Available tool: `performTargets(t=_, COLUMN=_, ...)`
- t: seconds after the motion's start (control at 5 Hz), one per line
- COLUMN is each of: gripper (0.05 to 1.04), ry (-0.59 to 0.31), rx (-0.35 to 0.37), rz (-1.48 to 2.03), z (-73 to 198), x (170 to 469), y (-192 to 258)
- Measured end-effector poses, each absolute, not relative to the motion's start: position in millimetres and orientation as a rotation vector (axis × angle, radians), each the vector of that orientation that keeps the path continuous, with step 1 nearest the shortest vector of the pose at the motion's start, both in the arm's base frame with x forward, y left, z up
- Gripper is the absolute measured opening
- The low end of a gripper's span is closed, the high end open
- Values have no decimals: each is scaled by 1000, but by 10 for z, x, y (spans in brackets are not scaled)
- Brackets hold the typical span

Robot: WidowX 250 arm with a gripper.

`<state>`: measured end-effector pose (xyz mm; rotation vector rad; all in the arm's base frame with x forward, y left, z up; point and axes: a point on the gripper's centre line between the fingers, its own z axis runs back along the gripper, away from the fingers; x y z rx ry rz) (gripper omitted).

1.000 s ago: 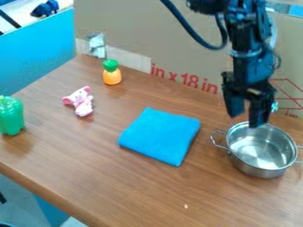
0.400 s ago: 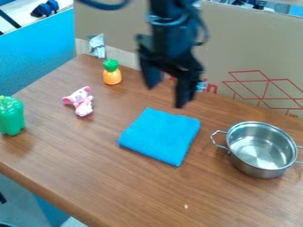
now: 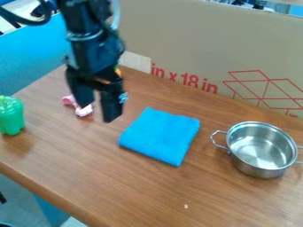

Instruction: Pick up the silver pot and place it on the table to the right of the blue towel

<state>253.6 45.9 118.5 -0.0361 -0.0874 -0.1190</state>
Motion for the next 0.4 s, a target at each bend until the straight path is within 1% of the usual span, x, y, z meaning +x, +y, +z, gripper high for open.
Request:
performTargets(t=0.2, gripper=1002, ry=-81, rx=-10, rz=-66, z=1200, x=2543, y=899)
performTargets(t=0.4, gripper=1002, ry=-78, rx=40, rz=7, z=1175, x=2521, y=1252)
